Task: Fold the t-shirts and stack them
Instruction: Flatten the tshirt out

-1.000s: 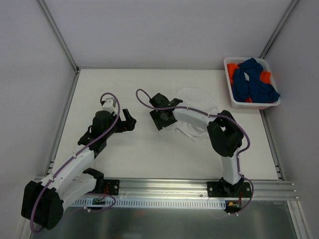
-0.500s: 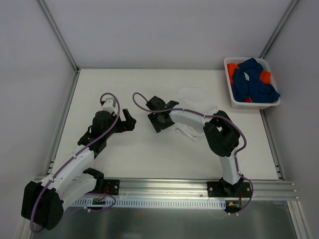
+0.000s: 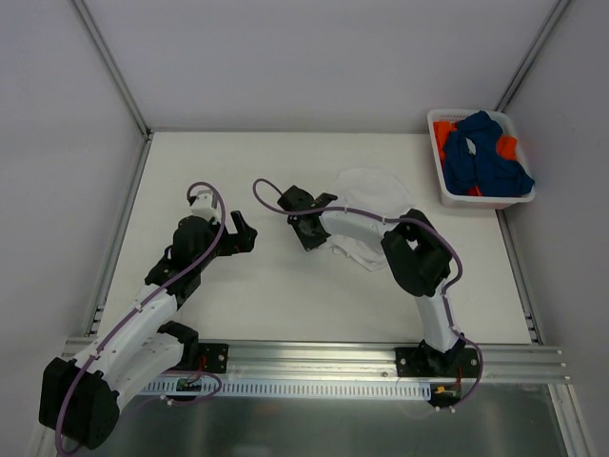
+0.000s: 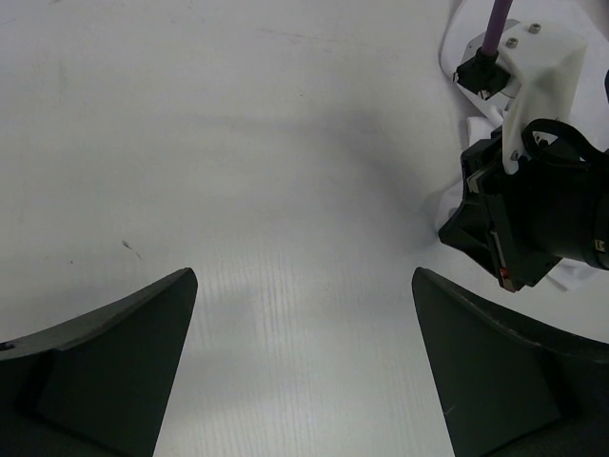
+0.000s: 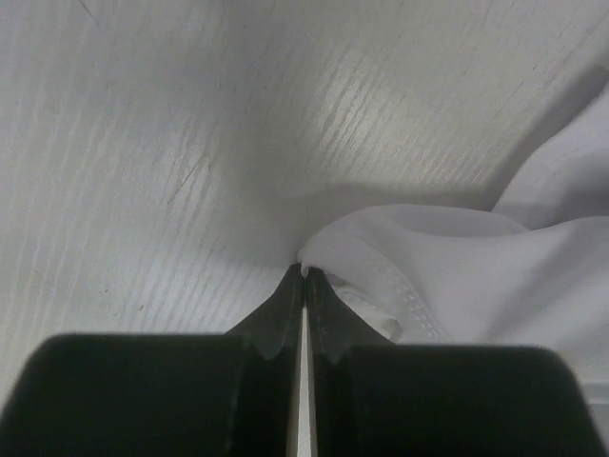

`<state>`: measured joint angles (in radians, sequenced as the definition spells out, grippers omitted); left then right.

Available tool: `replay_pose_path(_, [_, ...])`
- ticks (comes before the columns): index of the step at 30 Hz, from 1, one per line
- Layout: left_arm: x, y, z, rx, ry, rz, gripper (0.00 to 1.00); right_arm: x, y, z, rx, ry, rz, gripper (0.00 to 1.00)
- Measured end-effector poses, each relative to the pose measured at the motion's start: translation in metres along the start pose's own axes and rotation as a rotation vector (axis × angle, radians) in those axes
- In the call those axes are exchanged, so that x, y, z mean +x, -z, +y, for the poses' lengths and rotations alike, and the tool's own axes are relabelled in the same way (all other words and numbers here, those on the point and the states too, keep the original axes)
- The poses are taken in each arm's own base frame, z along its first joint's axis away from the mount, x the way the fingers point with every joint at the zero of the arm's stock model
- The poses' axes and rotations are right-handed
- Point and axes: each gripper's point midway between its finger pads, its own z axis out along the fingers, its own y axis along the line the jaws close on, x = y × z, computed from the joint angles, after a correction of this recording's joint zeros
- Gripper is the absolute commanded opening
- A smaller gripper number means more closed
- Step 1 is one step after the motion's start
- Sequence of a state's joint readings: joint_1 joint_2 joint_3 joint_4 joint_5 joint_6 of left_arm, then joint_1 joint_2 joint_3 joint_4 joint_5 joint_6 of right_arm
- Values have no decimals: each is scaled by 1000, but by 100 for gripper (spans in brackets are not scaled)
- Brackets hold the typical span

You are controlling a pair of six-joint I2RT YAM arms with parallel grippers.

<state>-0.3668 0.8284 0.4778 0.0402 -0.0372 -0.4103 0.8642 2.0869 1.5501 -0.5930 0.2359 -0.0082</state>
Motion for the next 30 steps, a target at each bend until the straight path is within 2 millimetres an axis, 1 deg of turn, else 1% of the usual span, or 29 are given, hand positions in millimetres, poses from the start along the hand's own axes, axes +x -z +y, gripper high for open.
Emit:
replay_pose_path(3, [0,0,0,-1,0,1,99,-9,7,0,1,3,-12,0])
replay_pose_path(5, [1,0,0,-1,0,2,99,-25,19,0,-3,11,-41,1])
replay_pose_path(6, [1,0,0,-1,0,2,99,-37,29,0,-5,17,-63,1])
replay_pose_path(8, [1,0,0,-2,0,2,99,-64,55,1,-19,21,-129,1])
replay_pose_path(9, [1,0,0,-2,0,2,99,-82,76,0,-30,22,-173,0])
replay_pose_path(10, [1,0,0,-2,0,2,99,-103,101,0,-45,19,-238,0])
replay_pose_path(11, [1,0,0,-2,0,3,99,-125,130,0,-63,12,-311,1])
replay_pose_path(12, [1,0,0,-1,1,3,99,-149,170,-3,-85,1,-405,1])
replay_pose_path(13, [1,0,0,-1,1,3,99,-163,203,-6,-101,-5,-468,1])
replay_pose_path(14, [0,0,0,-1,1,3,99,-183,247,-12,-123,-24,-581,0])
replay_pose_path(15, [0,-1,0,-1,2,4,99,-196,292,-19,-146,-45,-691,1])
replay_pose_path(16, [0,-1,0,-2,2,5,99,-199,335,-29,-166,-64,-785,1])
replay_pose_path(17, [0,-2,0,-2,2,6,99,-193,376,-40,-185,-80,-865,2])
replay_pose_path(18, [-1,-2,-1,-2,2,5,99,-180,412,-53,-197,-95,-926,2])
replay_pose_path(19, [-1,-2,-1,-2,2,5,99,-167,439,-64,-207,-107,-976,3])
replay_pose_path(20, [-1,-2,-1,-2,2,5,99,-148,470,-79,-213,-123,-1029,3])
replay_pose_path(22, [-1,-2,-1,-2,2,5,99,-111,523,-106,-216,-157,-1137,3])
replay_pose_path(24, [-2,-1,-1,0,3,2,99,-78,561,-133,-197,-196,-1227,4])
replay_pose_path(25, [-2,-1,-1,1,4,0,99,-62,574,-145,-181,-219,-1262,4])
replay_pose_path(27, [-4,0,-2,3,12,-5,99,-42,584,-163,-140,-261,-1292,4])
replay_pose_path(28, [-5,0,-3,5,17,-8,99,-33,581,-171,-110,-283,-1288,4])
replay_pose_path(29, [-6,1,-4,7,20,-11,99,-27,571,-177,-73,-299,-1264,4])
replay_pose_path(30, [-6,1,-4,8,23,-13,99,-22,556,-181,-31,-311,-1229,4])
